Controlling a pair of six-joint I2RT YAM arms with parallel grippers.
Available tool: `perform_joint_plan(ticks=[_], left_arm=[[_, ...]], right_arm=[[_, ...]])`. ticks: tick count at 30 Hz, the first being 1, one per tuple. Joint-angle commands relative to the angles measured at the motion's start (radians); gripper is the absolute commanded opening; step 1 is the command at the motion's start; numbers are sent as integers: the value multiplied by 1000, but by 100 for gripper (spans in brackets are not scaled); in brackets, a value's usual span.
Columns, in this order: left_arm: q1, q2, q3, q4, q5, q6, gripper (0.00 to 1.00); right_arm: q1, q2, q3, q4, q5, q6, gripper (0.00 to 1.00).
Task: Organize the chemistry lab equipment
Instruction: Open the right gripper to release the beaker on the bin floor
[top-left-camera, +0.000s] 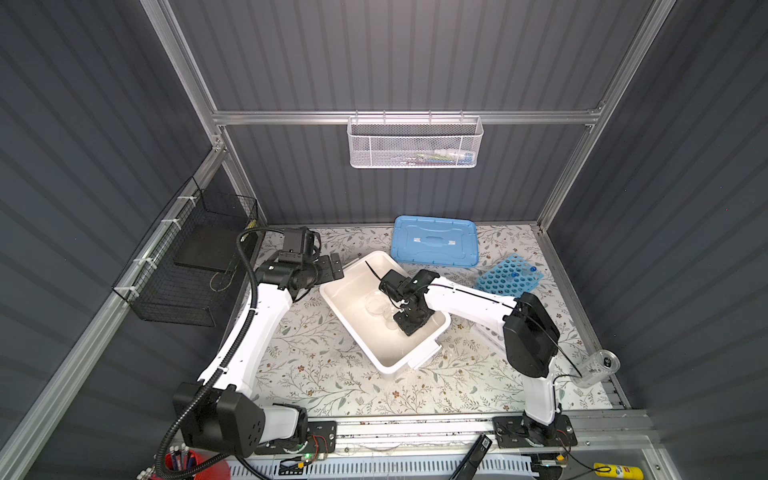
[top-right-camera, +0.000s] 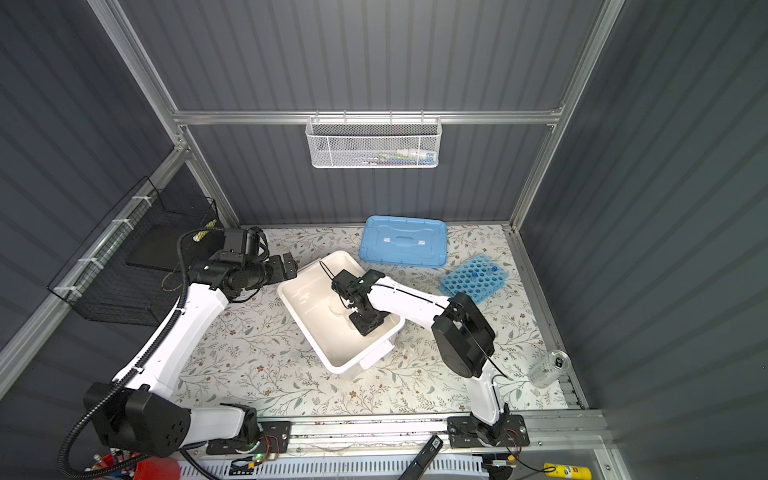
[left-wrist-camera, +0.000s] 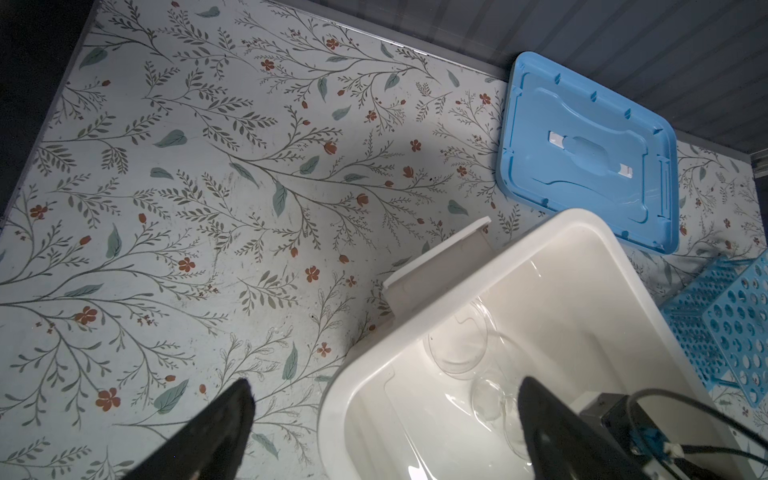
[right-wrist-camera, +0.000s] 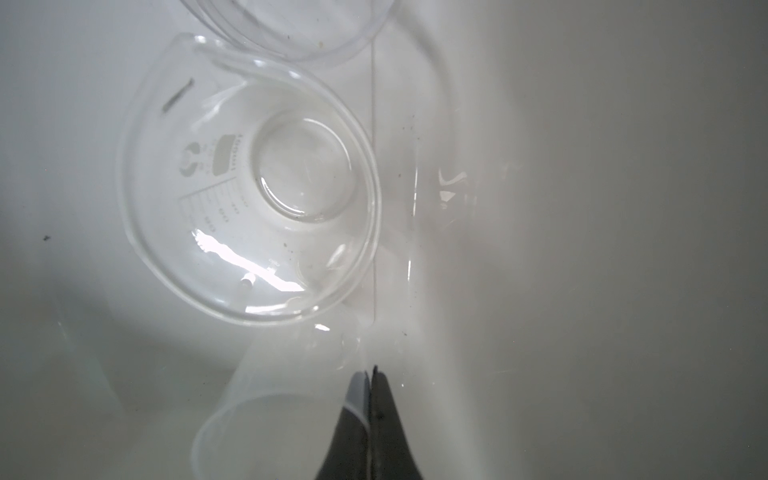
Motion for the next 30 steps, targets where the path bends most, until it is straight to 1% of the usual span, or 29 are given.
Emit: perform_joint_plan(ticks=[1,12,19,23,26,30], left_arm=[[8,-25,-20,8,14,23,100],[13,-37,-38,12,10,18,100],[16,-43,-45,12,10,17,100],[17,-43,-45,12,13,21,100],[19,-42,-45,14,13,22,100],[20,-40,-48,17,17,23,100]], right_arm=[[-6,11,-19,-11,-1,1,4],[-12,13,-19,11,-10,-9,12],[-13,22,-24,11,-12,-7,19],[-14,18,-28,13,-13,-5,20],[-15,18,-15,0,-5,-6,21],[-15,1,0,-25,4,-11,26]])
